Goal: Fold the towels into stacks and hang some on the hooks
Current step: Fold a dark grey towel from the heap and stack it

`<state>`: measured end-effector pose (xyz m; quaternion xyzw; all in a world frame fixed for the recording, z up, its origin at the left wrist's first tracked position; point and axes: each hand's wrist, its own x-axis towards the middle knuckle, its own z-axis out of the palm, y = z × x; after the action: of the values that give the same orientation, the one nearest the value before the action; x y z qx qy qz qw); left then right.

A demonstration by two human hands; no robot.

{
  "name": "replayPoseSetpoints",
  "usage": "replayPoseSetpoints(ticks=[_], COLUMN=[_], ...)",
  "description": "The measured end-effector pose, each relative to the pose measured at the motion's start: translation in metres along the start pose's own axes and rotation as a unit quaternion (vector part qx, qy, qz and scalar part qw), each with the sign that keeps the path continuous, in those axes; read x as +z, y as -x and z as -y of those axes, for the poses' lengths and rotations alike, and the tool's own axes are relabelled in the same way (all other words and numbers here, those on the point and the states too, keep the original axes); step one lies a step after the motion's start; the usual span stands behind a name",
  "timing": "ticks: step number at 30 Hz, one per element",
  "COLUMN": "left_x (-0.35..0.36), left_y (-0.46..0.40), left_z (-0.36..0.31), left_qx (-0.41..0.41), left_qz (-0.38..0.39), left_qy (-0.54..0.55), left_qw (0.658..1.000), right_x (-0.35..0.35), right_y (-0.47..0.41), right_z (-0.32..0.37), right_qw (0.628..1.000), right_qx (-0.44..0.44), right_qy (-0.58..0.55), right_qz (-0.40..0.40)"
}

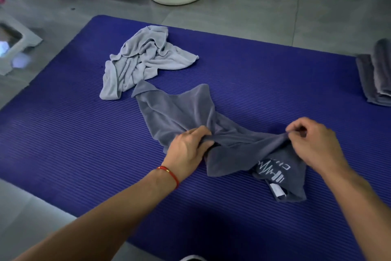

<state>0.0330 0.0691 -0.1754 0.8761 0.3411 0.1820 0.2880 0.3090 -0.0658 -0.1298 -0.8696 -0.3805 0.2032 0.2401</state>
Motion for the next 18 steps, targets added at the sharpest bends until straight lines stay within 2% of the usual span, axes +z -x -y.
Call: replayPoseSetpoints(ticks=[2, 5, 7, 9, 10, 11, 13, 14, 15, 16, 17, 18], left_x=[-0.008, -0.020, -0.029, -0.038, -0.043, -0.048, -0.056, -0.059, -0.060, -0.059, -0.058, -0.055], left_y=[0.006, 0.013, 0.014, 0.014, 0.014, 0.015, 0.016, 0.017, 0.015, 0.011, 0.006, 0.000], left_z=[-0.002, -0.012, -0.018, -0.020, -0.021, -0.020, -0.016, -0.011, -0.002, 0.012, 0.028, 0.043], left_qx=[-0.018, -0.024, -0.025, -0.023, -0.018, -0.012, -0.028, -0.041, -0.057, -0.074, -0.085, -0.098], left_qz=[-0.025, -0.025, -0.030, -0.016, 0.034, 0.120, 0.298, 0.318, 0.276, 0.187, 0.089, 0.024], left_qy=[0.042, 0.089, 0.100, 0.097, 0.095, 0.100, 0.116, 0.123, 0.117, 0.081, 0.004, -0.097], left_qw=[0.999, 0.995, 0.994, 0.995, 0.995, 0.988, 0.947, 0.939, 0.952, 0.976, 0.992, 0.990], right_x=[0.007, 0.031, 0.048, 0.050, 0.045, 0.037, 0.020, 0.014, 0.011, 0.013, 0.020, 0.030], right_y=[0.006, 0.017, 0.020, 0.014, 0.011, 0.008, 0.005, 0.006, 0.008, 0.009, 0.009, 0.007], right_z=[0.012, 0.031, 0.037, 0.036, 0.034, 0.034, 0.037, 0.039, 0.041, 0.045, 0.049, 0.053], right_qw=[0.995, 0.955, 0.943, 0.949, 0.949, 0.943, 0.906, 0.884, 0.873, 0.882, 0.908, 0.934], right_qx=[-0.089, -0.232, -0.247, -0.246, -0.231, -0.209, -0.172, -0.158, -0.152, -0.154, -0.162, -0.170], right_qy=[-0.006, 0.087, 0.125, 0.130, 0.139, 0.151, 0.162, 0.162, 0.163, 0.145, 0.114, 0.086], right_qz=[0.043, 0.165, 0.184, 0.148, 0.160, 0.210, 0.351, 0.408, 0.434, 0.421, 0.370, 0.301])
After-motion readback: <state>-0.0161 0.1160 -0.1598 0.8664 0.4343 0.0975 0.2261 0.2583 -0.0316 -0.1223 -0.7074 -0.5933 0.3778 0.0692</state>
